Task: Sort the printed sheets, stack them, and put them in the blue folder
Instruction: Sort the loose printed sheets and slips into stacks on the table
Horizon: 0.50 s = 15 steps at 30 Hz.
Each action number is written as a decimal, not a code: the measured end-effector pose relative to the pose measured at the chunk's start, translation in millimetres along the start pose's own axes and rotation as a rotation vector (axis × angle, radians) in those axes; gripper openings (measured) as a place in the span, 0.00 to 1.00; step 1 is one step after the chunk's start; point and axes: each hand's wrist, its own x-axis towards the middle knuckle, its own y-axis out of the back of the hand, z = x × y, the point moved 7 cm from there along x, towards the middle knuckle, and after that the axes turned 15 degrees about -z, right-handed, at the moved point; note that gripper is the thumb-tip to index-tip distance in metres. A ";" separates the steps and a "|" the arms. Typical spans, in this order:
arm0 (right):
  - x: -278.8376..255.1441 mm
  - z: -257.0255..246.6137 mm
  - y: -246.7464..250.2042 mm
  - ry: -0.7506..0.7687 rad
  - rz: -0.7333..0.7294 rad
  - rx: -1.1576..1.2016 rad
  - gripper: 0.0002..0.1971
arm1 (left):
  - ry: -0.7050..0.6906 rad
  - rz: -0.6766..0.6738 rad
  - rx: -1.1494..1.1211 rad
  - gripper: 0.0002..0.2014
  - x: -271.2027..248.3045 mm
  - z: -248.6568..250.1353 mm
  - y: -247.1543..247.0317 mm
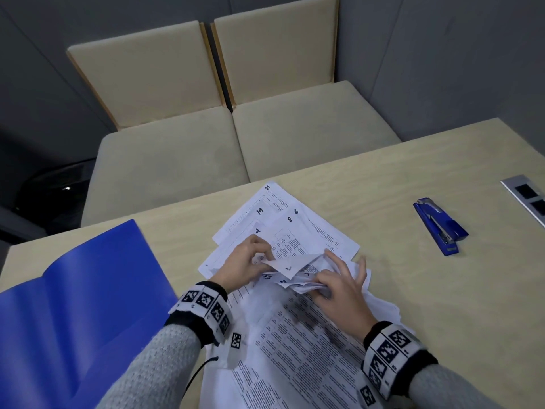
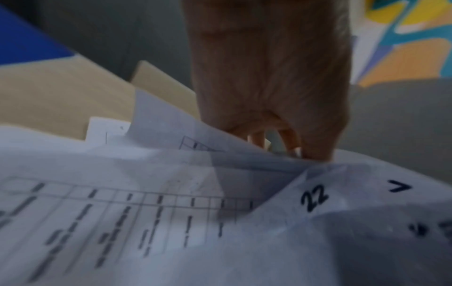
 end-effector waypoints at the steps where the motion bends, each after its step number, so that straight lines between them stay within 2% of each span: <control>1: 3.1 -0.5 2.1 0.004 0.002 -0.026 0.04 | 0.019 -0.063 -0.148 0.09 1.7 -1.9 -2.1; 3: 10.0 -1.9 4.3 0.017 -0.014 -0.070 0.06 | 0.078 -0.126 -0.352 0.24 2.3 -1.6 -2.7; 5: 16.4 -1.0 4.3 0.031 -0.056 -0.076 0.09 | 0.174 -0.093 -0.413 0.34 5.5 -3.8 1.6; 6: 19.1 -0.1 3.6 0.038 -0.086 -0.063 0.10 | 0.201 -0.036 -0.393 0.33 8.2 -5.9 5.2; 7: 20.8 0.3 3.2 0.041 -0.111 -0.050 0.08 | 0.214 0.048 -0.314 0.28 11.2 -9.4 10.5; 9: 21.3 1.5 1.8 0.047 -0.139 -0.035 0.06 | 0.265 0.173 -0.110 0.11 14.4 -14.1 15.9; 12: 16.6 0.7 0.2 0.061 -0.133 0.000 0.07 | 0.310 0.160 0.021 0.22 18.9 -19.3 8.9; 15: 7.1 -0.6 -2.7 0.085 -0.098 0.012 0.06 | 0.293 0.222 0.134 0.16 15.2 -17.6 8.5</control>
